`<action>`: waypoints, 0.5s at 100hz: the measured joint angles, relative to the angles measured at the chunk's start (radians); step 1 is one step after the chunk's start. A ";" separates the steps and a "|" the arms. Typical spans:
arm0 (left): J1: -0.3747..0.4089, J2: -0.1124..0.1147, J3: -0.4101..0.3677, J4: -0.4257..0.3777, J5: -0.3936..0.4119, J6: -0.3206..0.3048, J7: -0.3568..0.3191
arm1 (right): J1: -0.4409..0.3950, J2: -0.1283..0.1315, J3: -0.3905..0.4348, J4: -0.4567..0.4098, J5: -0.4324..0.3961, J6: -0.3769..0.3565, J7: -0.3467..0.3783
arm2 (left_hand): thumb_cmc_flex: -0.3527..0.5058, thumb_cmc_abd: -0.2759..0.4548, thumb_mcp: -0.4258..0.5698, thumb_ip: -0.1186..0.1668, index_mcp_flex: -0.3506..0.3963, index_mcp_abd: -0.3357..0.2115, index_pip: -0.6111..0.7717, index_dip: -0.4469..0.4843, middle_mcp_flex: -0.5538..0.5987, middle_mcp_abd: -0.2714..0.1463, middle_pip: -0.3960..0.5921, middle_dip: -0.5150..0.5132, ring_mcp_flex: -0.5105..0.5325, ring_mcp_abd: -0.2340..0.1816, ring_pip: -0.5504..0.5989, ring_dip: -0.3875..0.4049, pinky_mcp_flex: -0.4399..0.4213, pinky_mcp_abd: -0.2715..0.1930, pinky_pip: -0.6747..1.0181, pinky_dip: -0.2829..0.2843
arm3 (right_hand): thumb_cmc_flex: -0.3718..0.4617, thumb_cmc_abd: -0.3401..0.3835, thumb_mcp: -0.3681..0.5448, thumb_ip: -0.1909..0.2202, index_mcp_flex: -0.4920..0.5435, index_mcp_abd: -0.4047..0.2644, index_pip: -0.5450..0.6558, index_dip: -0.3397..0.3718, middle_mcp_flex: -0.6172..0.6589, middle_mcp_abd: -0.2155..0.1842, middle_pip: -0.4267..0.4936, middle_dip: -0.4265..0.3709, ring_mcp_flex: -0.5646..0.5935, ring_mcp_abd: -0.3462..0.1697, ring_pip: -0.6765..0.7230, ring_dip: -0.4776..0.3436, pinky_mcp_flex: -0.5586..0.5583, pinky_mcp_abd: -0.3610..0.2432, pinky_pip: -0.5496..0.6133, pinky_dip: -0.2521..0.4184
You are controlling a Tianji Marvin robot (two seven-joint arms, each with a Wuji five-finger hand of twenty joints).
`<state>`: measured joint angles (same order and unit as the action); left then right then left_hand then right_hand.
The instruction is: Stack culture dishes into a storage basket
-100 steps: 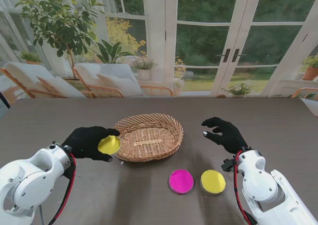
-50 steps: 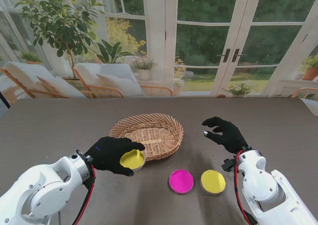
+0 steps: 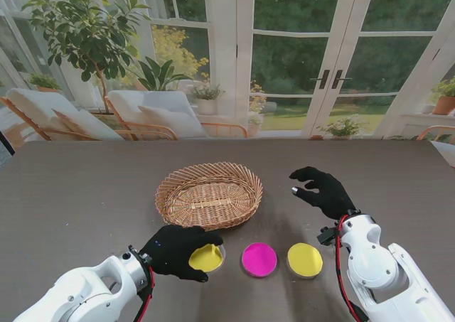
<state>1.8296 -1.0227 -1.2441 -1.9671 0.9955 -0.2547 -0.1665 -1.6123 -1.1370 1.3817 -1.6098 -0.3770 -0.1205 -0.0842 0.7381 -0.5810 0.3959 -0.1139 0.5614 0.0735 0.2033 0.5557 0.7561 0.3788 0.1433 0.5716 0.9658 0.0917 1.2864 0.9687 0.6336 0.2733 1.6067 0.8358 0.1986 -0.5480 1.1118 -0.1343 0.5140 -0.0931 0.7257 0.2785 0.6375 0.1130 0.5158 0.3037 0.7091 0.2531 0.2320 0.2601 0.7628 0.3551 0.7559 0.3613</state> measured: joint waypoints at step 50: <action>-0.023 -0.002 0.095 0.169 0.090 0.069 0.120 | -0.003 0.000 -0.004 -0.002 0.000 -0.004 0.001 | 0.000 0.001 0.017 0.000 0.012 0.000 0.014 0.000 0.001 0.000 0.000 0.000 -0.002 0.011 -0.029 -0.002 -0.011 0.000 0.000 -0.001 | 0.000 0.000 0.000 0.000 0.000 0.001 0.000 0.000 0.000 0.000 0.000 0.000 0.000 0.000 0.000 0.000 0.000 0.000 0.000 0.000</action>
<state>1.8065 -1.0243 -1.1489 -1.7985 1.0855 -0.1861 -0.0465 -1.6157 -1.1370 1.3773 -1.6117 -0.3768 -0.1242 -0.0831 0.7381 -0.5797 0.4127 -0.1139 0.5731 0.0735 0.2172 0.5558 0.7569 0.3788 0.1433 0.5716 0.9641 0.1025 1.2571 0.9671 0.6230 0.2735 1.6064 0.8343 0.1986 -0.5480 1.1118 -0.1343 0.5140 -0.0920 0.7257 0.2785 0.6375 0.1132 0.5159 0.3037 0.7091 0.2531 0.2320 0.2601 0.7628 0.3551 0.7556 0.3615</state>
